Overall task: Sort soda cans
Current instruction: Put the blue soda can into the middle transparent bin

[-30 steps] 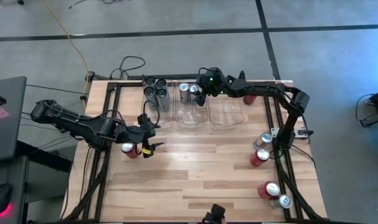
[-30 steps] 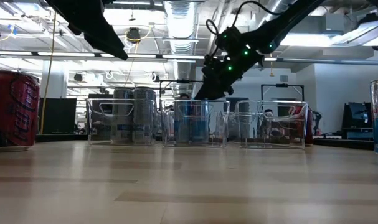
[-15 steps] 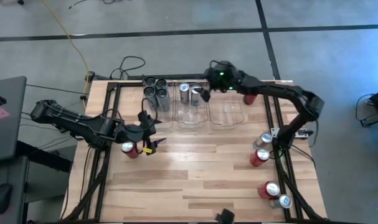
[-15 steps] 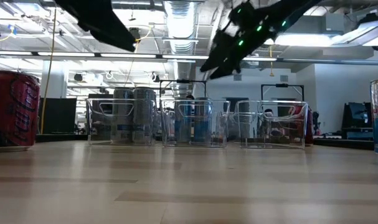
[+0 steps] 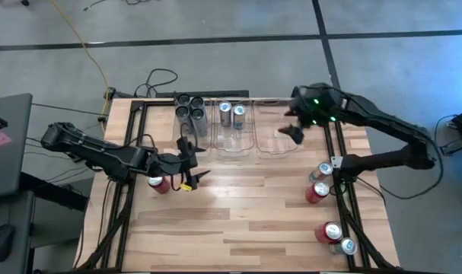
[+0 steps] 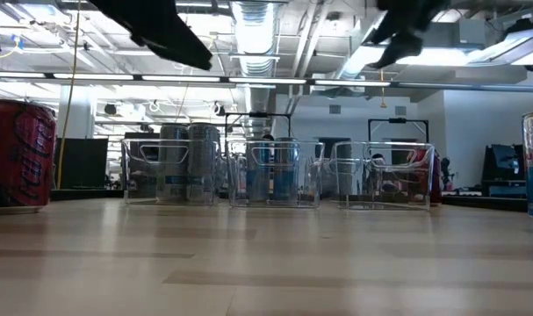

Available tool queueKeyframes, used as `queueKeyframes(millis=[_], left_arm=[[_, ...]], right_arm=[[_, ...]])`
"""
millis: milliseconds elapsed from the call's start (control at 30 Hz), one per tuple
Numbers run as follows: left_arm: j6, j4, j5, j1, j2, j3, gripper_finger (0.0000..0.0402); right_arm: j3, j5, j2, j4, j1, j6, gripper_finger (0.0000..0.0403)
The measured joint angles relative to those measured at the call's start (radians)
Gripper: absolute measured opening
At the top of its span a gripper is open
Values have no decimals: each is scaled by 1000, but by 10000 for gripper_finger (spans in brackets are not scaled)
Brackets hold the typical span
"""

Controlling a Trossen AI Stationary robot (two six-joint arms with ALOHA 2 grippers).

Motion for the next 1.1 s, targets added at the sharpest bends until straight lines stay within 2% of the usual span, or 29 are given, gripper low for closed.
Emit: queueKeyframes(millis=[67, 233, 500, 667, 800, 1000, 1100], left_arm=[[35, 46, 1, 6, 37, 0, 349], [107, 115, 1, 28, 98, 1, 349], [232, 100, 0, 78, 100, 82, 349], [280, 34, 0, 103, 87, 149, 349], [260, -29, -12, 127, 81, 182, 349], [104, -213, -176, 196, 51, 197, 349], [36, -329, -189, 242, 33, 197, 349]], right_arm=[[0, 20, -35, -64, 43, 53, 374], [0, 153, -90, -293, 108, 217, 374], [0, 164, -109, -581, 85, 510, 374], [0, 163, -108, -652, 68, 624, 374], [-1, 161, -102, -692, 71, 678, 374], [-1, 114, -96, -689, 108, 754, 374], [-2, 102, -86, -689, 172, 826, 374]])
